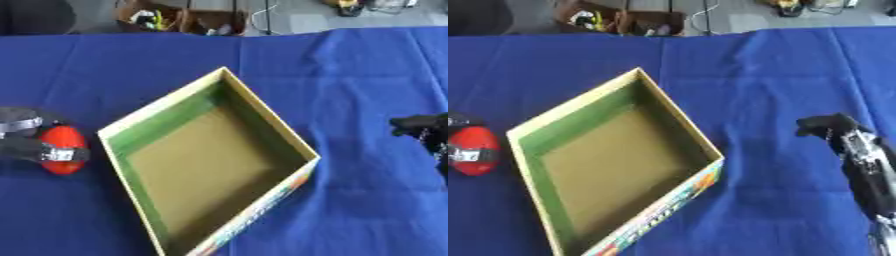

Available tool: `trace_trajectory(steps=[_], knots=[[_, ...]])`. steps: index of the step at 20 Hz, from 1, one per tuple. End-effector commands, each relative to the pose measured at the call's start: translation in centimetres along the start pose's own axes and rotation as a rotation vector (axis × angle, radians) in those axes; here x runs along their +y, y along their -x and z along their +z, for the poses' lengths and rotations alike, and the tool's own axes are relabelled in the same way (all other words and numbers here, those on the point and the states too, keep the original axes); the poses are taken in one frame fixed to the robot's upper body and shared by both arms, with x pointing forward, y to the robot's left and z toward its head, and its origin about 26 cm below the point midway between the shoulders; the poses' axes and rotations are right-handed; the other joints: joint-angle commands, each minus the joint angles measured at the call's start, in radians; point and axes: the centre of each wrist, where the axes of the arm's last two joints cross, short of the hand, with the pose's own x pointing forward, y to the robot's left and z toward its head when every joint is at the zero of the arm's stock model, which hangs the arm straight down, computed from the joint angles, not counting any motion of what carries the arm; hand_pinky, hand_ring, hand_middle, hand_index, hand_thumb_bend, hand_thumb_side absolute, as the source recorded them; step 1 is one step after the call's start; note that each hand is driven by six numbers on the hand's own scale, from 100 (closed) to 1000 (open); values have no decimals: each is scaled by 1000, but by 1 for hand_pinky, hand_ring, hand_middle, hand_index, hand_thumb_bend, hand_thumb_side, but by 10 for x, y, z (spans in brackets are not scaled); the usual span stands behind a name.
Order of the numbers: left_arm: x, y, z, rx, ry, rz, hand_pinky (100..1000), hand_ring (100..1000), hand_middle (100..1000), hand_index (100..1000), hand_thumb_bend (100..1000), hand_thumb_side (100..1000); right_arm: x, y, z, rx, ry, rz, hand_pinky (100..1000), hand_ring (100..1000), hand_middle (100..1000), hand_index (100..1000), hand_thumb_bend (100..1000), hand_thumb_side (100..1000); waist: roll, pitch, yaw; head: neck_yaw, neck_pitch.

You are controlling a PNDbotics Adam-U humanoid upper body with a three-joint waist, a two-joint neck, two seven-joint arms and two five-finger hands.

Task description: Pick up objects on the table and place them in the box.

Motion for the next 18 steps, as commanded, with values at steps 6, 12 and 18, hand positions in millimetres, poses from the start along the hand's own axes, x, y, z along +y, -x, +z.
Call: trace_trajectory(steps=[6,12,18], knots=[[4,6,4,24,2,-21,460,723,925,1000,682,744,-1,-4,-1,-12,-3,25,901,824,573,704,100,1000,2,-17,2,4,-13],[1,8,2,19,34,39,444,682,904,1000,631,712,-1,-4,-1,-11,-4,22,902,824,572,702,100,1000,3,-17,2,5,-17],[2,6,3,23,-8,54,395,594,750,1000,532,691,0,-4,-1,-7,-6,22,905,825,572,703,100,1000,3,-17,1,5,-19]])
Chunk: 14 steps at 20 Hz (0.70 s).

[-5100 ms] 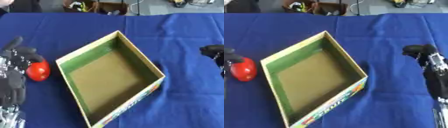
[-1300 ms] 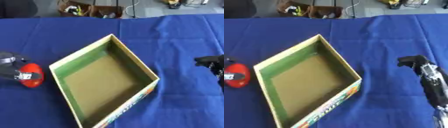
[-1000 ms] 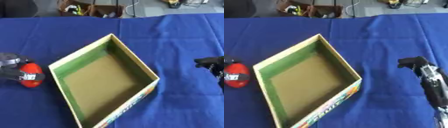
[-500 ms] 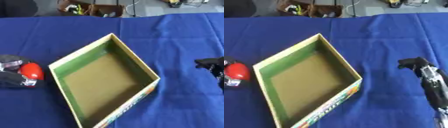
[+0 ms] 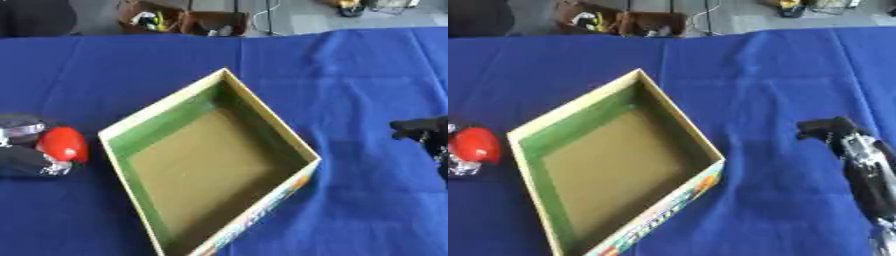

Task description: Pick up objects on the table and place them in the box.

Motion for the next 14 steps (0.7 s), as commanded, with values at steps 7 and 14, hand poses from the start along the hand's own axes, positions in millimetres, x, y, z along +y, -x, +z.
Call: trace_trajectory(steps=[7,14], knots=[[8,1,7,0,-79,-9,323,522,616,889,429,672,-1,-4,-1,-7,-5,21,906,826,572,704,100,1000,0,-19,0,2,-13],[13,1,10,28,-148,-12,267,459,532,757,121,418,-2,-4,-1,-2,-5,22,909,827,572,704,100,1000,1,-22,2,2,-11]])
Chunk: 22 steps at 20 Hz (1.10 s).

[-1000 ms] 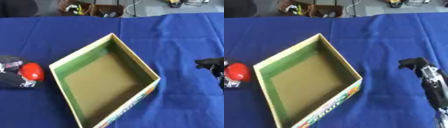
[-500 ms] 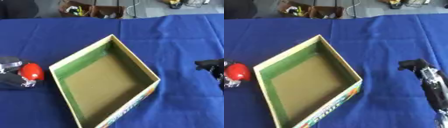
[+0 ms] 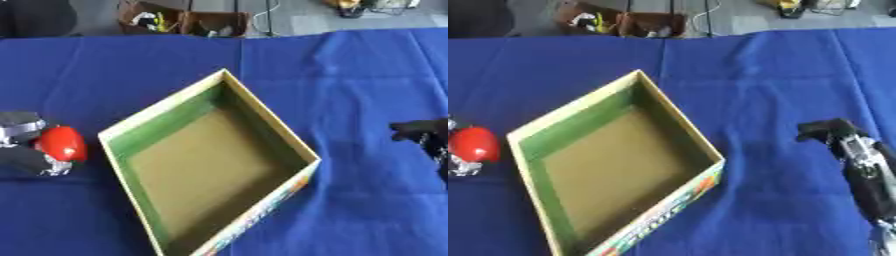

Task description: Pick up objects on the table and place them in the box.

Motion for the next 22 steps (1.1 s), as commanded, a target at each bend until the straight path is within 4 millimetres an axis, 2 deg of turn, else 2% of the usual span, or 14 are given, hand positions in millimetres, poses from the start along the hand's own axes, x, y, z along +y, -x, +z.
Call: trace_trajectory(steps=[1,4,11,12,17,22], knots=[[15,2,9,28,-68,-19,259,453,526,748,100,391,-2,-4,0,-7,-2,17,909,827,572,704,100,1000,2,-22,3,1,-9],[20,2,12,46,-108,-16,244,443,508,720,100,308,-2,-4,0,-5,-2,17,909,827,572,704,100,1000,3,-24,5,1,-10],[23,1,14,67,-157,10,237,441,491,696,100,301,-2,-4,0,-3,-3,17,909,827,572,704,100,1000,5,-26,6,-1,-9],[25,0,15,66,-166,13,214,413,475,673,100,296,-2,-4,0,-3,-3,17,910,828,572,704,100,1000,5,-27,6,-1,-9],[46,-8,32,32,-270,41,195,378,456,654,100,315,-2,-3,0,5,0,18,910,827,571,704,100,1000,7,-36,13,-7,-4],[72,-34,58,-75,-378,32,182,348,441,627,100,311,-5,-3,1,2,11,22,908,826,570,703,100,1000,8,-45,20,-22,11]])
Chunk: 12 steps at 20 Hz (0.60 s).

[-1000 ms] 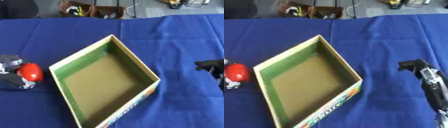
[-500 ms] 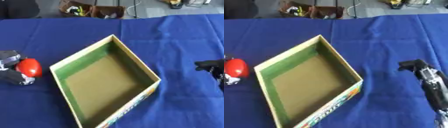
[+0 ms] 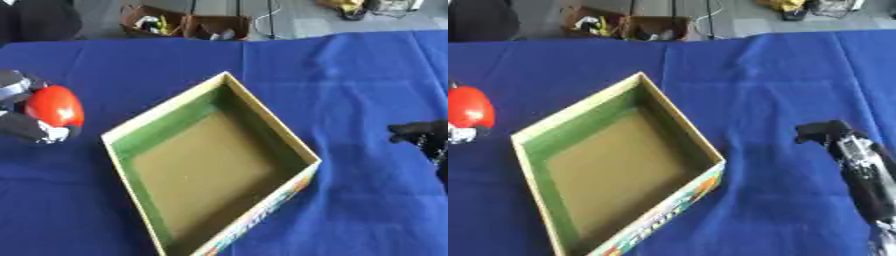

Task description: Pick up objects on the table and place them in the box.

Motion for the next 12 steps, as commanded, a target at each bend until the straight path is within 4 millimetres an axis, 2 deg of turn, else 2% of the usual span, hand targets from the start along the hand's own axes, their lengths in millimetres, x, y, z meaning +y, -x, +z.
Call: trace_trajectory(steps=[1,6,12], knots=[[31,-15,18,-56,-90,-29,181,348,441,626,100,310,-5,-5,-1,-18,7,23,908,826,570,703,100,1000,2,-32,3,-9,13],[52,-51,30,-181,-126,-73,177,334,436,604,100,299,-6,-4,0,-14,6,22,908,825,570,703,100,1000,6,-43,5,-12,20],[58,-86,34,-316,-89,-120,173,330,433,580,100,303,-6,-4,1,-7,4,21,908,825,570,704,100,1000,11,-49,0,-11,16]])
